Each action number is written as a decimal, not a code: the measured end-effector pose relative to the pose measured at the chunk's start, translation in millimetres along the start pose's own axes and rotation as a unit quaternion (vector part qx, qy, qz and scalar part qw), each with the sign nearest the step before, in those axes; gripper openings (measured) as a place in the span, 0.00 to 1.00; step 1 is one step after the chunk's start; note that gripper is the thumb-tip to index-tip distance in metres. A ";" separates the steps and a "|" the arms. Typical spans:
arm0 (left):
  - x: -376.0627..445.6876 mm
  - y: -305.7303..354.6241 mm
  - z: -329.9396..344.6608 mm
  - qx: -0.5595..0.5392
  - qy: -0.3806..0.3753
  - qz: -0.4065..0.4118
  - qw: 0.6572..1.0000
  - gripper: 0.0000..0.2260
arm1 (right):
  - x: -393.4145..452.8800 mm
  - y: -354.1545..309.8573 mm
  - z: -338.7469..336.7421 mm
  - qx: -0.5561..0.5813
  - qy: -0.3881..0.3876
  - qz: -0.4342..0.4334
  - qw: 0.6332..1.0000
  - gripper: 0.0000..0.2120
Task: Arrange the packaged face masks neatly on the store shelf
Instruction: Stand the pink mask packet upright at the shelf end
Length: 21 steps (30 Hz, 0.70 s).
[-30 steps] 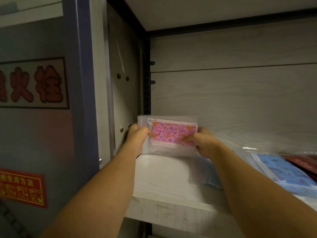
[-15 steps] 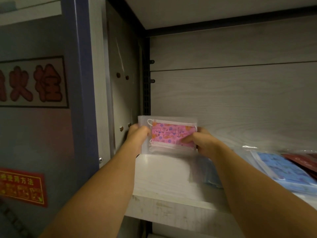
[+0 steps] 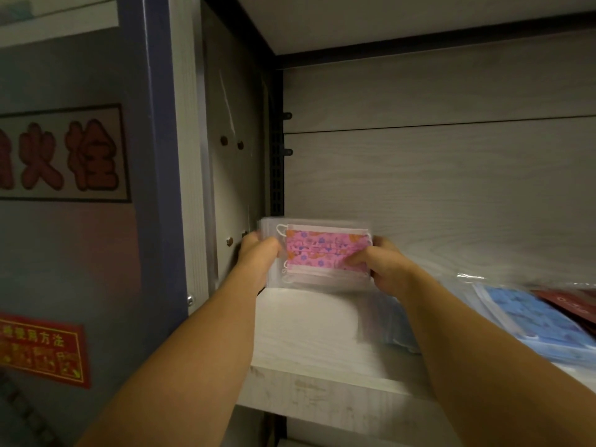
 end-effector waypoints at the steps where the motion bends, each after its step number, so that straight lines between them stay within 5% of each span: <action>1: 0.0 0.3 0.2 -0.001 -0.001 0.002 1.000 0.15 | -0.1 1.7 1.2 0.005 -0.006 0.007 1.000 0.20; 15: 8.2 -3.1 4.0 -0.001 -0.016 0.002 1.000 0.16 | 0.1 4.2 -0.5 -0.004 0.017 0.009 1.000 0.12; 21: 18.4 -3.2 1.7 -0.029 0.017 0.025 0.999 0.15 | 2.0 -1.1 -3.4 0.083 0.067 0.003 0.994 0.16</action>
Point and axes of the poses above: each hand's wrist, its own x-axis towards the middle knuckle, its own z-axis out of the palm, y = z × x, the point moved 7 cm from there along x, towards the middle knuckle, and after that the axes turned 8 degrees about x, right-handed, at the moved point
